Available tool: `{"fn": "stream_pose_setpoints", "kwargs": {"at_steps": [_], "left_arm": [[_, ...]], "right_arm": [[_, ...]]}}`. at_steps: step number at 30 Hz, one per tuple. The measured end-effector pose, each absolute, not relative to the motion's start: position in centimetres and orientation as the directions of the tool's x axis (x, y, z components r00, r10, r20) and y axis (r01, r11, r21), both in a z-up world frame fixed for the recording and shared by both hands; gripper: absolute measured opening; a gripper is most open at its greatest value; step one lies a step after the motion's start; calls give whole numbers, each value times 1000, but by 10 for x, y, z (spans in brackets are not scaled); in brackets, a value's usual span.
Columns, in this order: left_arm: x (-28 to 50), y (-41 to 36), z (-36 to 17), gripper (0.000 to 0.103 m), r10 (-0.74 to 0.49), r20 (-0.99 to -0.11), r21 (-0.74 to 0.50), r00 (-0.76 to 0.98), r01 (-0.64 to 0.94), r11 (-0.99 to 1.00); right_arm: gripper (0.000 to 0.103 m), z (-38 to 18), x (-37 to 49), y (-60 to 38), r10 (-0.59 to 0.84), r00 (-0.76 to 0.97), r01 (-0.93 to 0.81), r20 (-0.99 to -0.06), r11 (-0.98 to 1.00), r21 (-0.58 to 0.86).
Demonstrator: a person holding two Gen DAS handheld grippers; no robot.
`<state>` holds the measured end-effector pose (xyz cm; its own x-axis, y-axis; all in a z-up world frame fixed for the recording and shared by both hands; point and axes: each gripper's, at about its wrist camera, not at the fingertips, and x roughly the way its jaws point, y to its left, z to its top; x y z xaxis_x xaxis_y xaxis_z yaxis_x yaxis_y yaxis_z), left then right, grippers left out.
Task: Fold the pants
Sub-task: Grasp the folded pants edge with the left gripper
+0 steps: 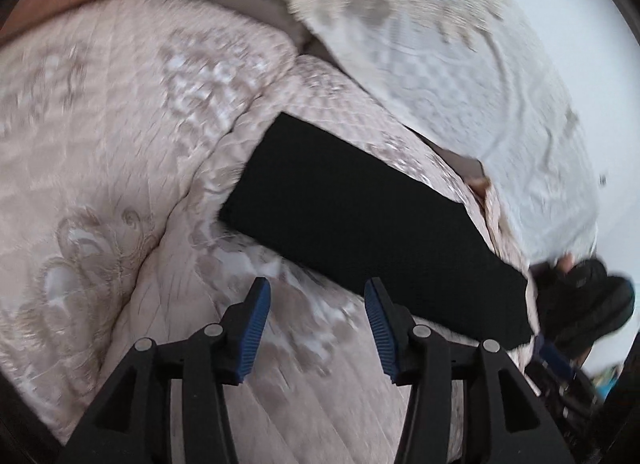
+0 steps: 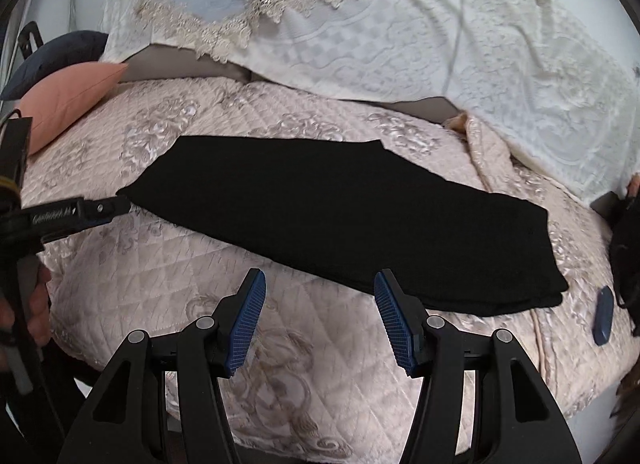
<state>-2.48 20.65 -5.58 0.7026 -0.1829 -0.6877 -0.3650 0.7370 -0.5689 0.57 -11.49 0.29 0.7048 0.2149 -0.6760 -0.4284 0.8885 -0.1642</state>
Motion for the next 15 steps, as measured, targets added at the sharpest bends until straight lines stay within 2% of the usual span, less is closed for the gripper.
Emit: {"fn": "stream_pose_setpoints", "kwargs": {"at_steps": [7,15], "left_arm": [[0,218,-70,55,-159,-635,-614,756,-369,697],[19,220,-71,53,-110,-641,-598,760,-404,692]], "right_arm": [[57,-5,17,-119,201,693,-419,-693,894,-160],[57,-9,27,-124,202,689,-409,-696,901,-143]]}}
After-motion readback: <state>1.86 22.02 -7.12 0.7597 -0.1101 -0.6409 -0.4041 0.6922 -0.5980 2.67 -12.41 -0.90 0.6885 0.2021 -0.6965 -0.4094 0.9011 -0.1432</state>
